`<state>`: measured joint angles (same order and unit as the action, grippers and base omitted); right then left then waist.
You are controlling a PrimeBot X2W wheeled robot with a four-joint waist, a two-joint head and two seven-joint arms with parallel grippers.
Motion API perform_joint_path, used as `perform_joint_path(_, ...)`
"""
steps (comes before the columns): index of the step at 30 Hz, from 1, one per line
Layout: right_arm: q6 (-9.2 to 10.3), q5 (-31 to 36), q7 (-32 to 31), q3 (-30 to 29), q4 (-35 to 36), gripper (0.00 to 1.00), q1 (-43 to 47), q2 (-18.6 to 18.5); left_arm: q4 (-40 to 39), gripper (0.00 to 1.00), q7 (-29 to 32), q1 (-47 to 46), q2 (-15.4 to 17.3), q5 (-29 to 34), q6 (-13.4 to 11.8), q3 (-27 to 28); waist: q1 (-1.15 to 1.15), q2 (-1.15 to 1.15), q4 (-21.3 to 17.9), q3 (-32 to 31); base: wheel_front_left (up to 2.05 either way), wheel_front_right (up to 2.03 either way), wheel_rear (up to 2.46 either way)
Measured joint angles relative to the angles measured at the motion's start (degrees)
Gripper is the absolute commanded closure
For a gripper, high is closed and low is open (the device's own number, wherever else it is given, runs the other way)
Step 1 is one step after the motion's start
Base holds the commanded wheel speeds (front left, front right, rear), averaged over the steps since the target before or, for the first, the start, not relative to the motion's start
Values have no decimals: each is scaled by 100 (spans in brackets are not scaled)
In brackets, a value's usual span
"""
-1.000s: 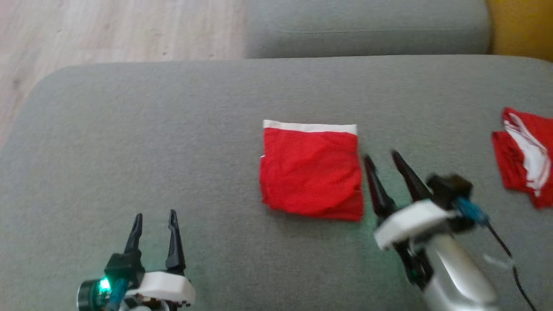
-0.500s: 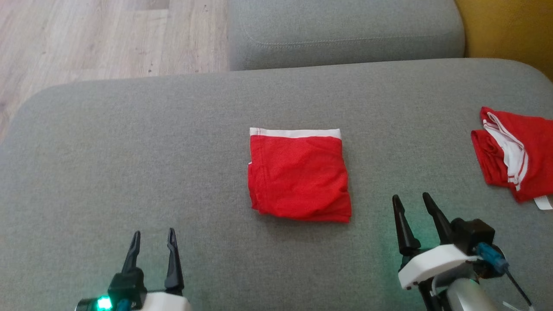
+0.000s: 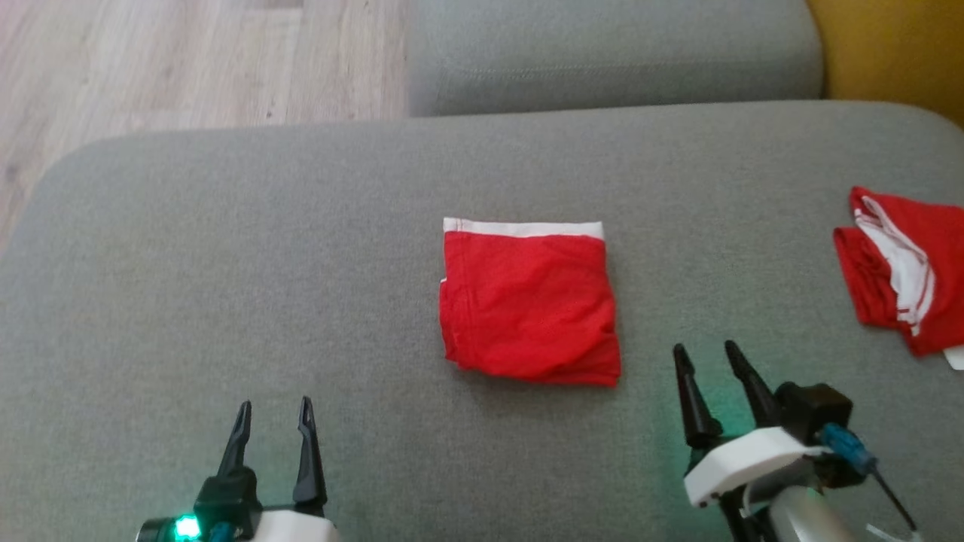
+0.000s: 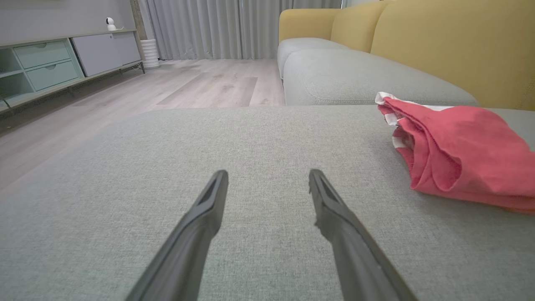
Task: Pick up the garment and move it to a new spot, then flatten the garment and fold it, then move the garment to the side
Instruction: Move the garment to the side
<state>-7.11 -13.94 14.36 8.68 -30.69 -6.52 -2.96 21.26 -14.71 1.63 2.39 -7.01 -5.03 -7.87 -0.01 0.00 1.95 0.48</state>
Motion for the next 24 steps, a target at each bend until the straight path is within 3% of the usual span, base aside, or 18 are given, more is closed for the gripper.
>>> perform_joint_path(11, 0, -575, 0, 172, -1035, 0, -1574, -4, -90, 0, 0, -530, 5, -213, 102, -475, 2, 0, 517, 713, 0, 0, 0)
perform_joint_path(18, 0, -898, 32, 318, -2031, 0, -1779, -11, -90, 0, 0, -605, 5, -214, 103, -528, 1, 0, 932, 1011, 0, 0, 0)
perform_joint_path(23, 8, -1758, 77, 1033, -2102, 0, -2000, -176, -104, 0, 0, -706, 4, -199, 100, -539, 1, 0, 1037, 1120, 0, 0, 0)
perform_joint_path(24, 8, -1936, 80, 1207, -2087, 17, -2011, -183, -108, 0, 0, -717, 4, -199, 100, -541, 1, 0, 1030, 1121, 0, 0, 0)
